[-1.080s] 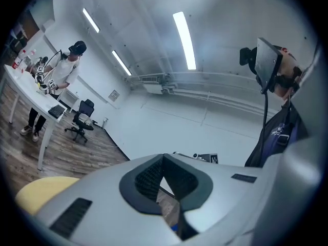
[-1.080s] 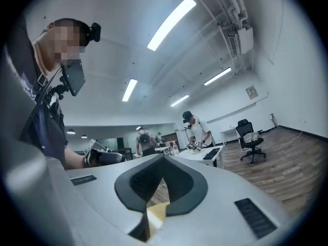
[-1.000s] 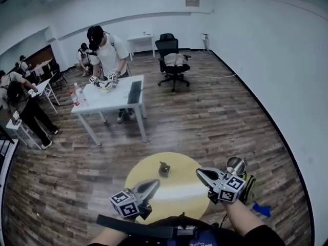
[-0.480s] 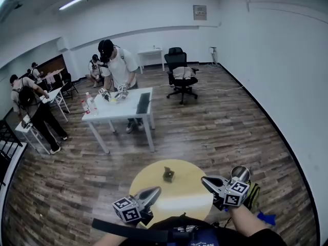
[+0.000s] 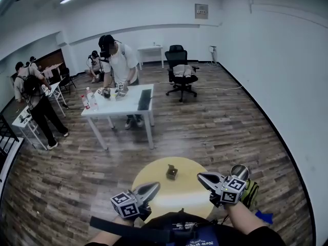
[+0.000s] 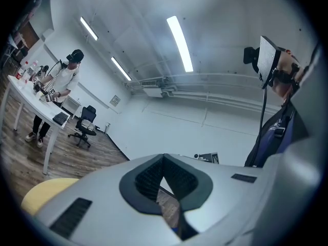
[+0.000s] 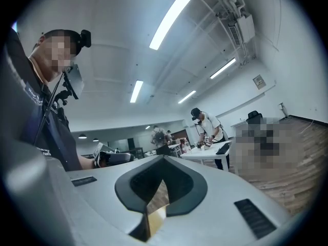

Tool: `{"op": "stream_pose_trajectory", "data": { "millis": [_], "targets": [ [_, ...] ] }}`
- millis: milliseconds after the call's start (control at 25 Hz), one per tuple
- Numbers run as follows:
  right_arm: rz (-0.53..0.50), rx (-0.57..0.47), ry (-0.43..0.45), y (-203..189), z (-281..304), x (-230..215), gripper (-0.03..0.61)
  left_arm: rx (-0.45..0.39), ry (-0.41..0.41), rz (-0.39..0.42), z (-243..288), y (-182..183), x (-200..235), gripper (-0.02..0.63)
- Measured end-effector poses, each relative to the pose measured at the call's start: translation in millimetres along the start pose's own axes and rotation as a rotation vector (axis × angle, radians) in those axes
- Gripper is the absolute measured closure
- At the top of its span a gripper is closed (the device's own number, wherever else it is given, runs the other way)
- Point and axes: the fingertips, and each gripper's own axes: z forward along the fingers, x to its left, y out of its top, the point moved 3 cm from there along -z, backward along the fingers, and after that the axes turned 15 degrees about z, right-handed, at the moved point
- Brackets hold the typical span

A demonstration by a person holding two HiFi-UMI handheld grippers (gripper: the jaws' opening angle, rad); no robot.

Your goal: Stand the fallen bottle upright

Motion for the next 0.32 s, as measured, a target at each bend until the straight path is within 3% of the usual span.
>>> {"op": "stream_pose_trajectory", "data": {
  "millis": [320],
  "targets": [
    [-0.005,-0.007,-0.004,2.7,3.6,2.9,0.558,-0.002,-0.022,0.007,-3.1,0.3,6.8,0.604]
  ]
}}
